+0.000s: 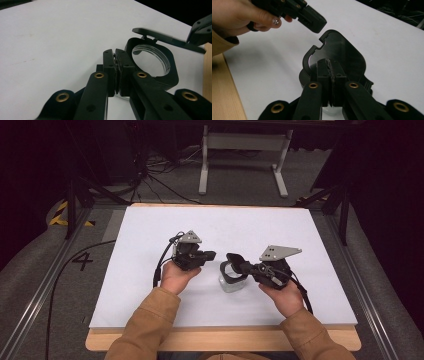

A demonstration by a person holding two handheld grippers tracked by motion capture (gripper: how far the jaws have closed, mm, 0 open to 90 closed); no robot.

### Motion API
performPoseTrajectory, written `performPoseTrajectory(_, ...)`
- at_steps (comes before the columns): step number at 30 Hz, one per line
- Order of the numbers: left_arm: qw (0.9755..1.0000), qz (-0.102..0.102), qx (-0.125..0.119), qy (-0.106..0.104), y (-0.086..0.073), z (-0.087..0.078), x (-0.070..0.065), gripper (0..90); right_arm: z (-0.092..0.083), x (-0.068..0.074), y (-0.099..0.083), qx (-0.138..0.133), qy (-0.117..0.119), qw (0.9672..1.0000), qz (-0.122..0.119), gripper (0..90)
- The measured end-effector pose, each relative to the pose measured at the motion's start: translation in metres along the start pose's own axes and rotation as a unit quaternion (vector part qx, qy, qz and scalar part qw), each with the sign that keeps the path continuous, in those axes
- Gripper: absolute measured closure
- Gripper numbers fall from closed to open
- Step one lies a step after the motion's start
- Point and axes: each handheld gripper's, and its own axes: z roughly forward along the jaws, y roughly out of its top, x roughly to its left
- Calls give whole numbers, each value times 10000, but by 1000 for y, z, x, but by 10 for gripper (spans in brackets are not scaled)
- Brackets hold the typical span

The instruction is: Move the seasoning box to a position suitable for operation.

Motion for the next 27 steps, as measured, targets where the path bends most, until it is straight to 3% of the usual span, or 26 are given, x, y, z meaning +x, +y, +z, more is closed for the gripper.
performPoseTrajectory(6,10000,5,1,14,0,0,0,865,14,5,-9,258,91,9996,-32,884)
performPoseTrajectory(13,10000,-20,10,54,0,-1,1,864,16,5,-11,296,107,9995,7,880)
performPoseTrajectory(19,9999,-2,30,98,-3,2,4,866,-1,2,-13,75,-78,9999,22,883)
performPoseTrajectory(23,9992,-128,383,72,-8,7,13,866,-16,-9,-22,27,-253,9995,193,883)
performPoseTrajectory(27,9983,-190,539,135,-13,11,20,875,-27,-23,-35,31,-440,9981,439,883)
